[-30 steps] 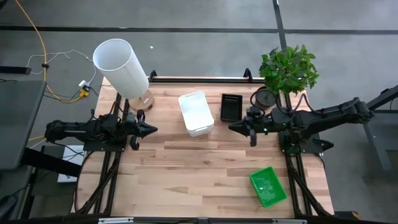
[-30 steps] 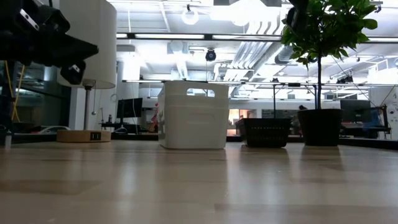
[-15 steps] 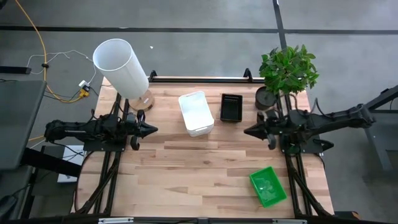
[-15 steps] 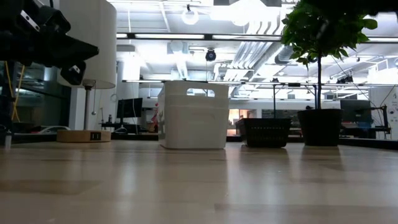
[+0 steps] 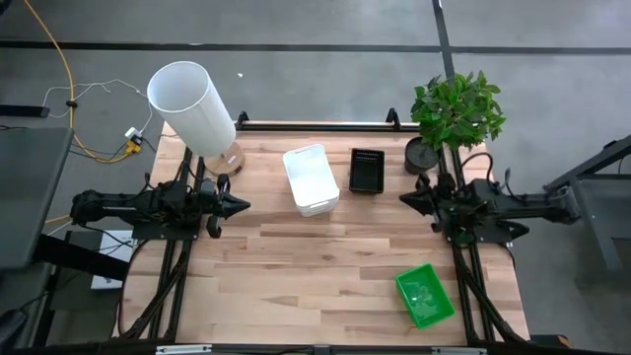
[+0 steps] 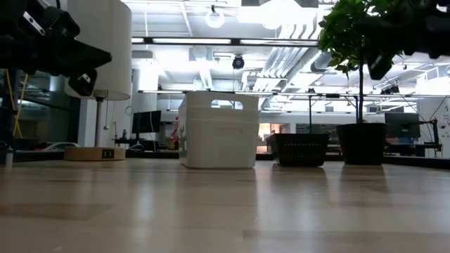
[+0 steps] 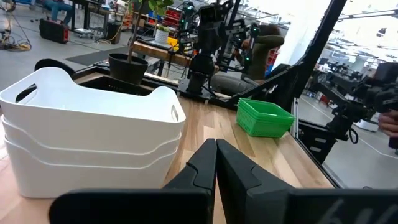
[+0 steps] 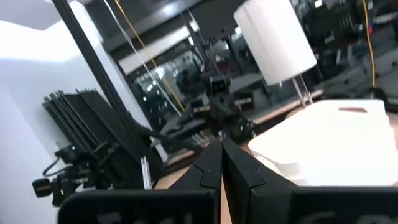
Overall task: Stack baskets by color
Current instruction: Return to Home Position
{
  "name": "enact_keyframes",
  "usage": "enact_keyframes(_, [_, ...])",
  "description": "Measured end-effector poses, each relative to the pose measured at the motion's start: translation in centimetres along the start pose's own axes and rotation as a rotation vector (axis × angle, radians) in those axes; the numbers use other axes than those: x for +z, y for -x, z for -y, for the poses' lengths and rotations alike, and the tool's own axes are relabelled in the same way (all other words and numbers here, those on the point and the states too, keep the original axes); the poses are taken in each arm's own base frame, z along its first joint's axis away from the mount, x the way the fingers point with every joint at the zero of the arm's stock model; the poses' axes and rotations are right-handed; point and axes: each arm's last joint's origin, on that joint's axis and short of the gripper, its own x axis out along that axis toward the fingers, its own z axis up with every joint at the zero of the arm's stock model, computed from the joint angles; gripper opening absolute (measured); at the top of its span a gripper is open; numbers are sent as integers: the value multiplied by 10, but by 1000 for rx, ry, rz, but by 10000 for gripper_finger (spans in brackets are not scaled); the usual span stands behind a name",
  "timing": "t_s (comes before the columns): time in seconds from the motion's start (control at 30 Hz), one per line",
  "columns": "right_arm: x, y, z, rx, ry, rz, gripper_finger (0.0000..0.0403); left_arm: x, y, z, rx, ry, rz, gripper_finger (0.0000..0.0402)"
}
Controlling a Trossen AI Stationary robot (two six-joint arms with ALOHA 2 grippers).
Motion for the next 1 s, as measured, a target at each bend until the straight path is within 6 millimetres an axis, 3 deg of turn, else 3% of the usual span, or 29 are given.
enact_keyframes(0.17, [-12,7,7,-23,75,43,0,0,0,0,0,0,0,0])
enact_keyframes(0.37, [-25,11,18,-192,222,-76,0,0,0,0,-1,0,1,0])
enact_keyframes(0.53, [-27,10,18,-172,303,-107,0,0,0,0,-1,0,1,0])
enact_keyframes(1.0, [-27,10,18,-175,189,-101,0,0,0,0,-1,0,1,0])
